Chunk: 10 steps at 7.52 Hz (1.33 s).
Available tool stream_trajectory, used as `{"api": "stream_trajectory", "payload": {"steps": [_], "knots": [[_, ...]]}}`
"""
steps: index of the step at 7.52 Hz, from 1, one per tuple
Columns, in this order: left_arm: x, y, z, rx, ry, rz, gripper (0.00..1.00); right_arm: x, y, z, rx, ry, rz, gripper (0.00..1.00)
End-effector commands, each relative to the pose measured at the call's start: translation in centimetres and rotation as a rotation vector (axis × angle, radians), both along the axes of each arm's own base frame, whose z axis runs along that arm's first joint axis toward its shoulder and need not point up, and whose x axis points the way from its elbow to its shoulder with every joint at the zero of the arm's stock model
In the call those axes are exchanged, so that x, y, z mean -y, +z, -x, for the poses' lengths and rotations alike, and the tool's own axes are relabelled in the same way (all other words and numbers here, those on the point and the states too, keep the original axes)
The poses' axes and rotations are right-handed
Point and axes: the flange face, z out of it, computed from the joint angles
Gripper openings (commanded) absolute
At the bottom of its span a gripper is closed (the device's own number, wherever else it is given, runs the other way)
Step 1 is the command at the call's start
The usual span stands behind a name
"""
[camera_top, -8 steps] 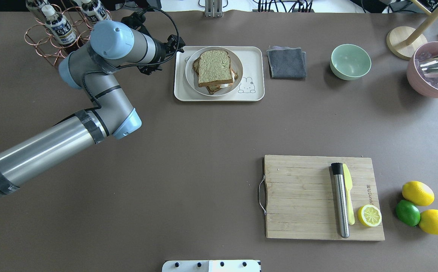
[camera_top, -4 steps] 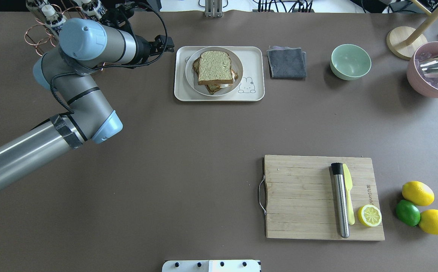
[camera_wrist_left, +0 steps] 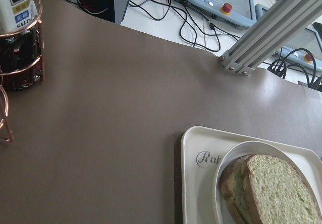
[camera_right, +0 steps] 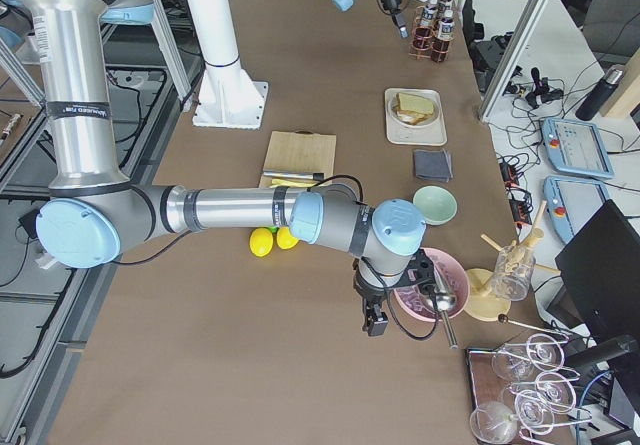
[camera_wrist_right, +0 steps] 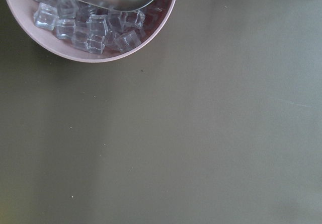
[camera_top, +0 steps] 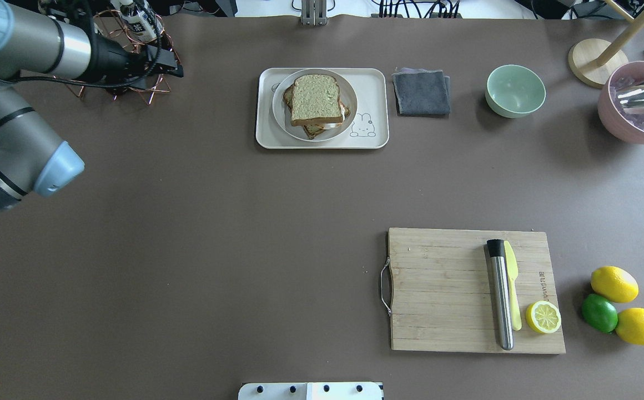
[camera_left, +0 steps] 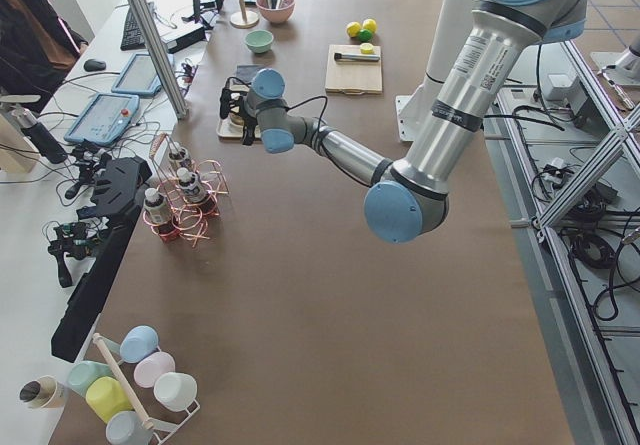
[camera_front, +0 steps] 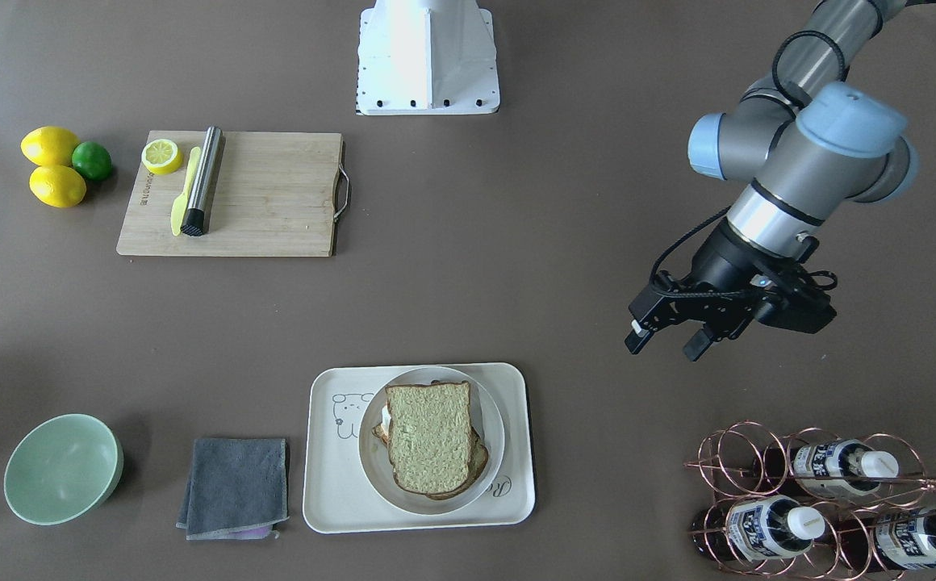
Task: Make sandwich and place on tray
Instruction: 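Open the left gripper and withdraw the left arm from the tray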
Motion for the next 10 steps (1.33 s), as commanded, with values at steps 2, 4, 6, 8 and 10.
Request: {"api": "stream_trajectory", "payload": {"steps": [2,4,6,8,10], "knots": [[0.4,6.9,12.9,0.07,0.249,-0.109,0.98,0.1,-0.2,0.3,0.002,-0.007,-0.009,1.0],[0.9,11.9,17.3,0.237,0.309,-0.199,0.98,0.5,-0.7,1.0,-0.002,-0.022,-0.025,1.0],[0.7,17.8,23.2,0.452,0.31,-0.239,0.98,0.6,-0.7,1.0,-0.008,-0.024,-0.039,1.0],[-0.7,23.6,29.3,0.628,0.302,-0.194,0.98,0.4,-0.3,0.8,-0.039,-0.032,-0.037,1.0],[-3.3,27.4,36.3,0.692,0.409,-0.164,0.98,0.7,0.4,0.5,-0.074,-0.03,-0.071,1.0]]}}
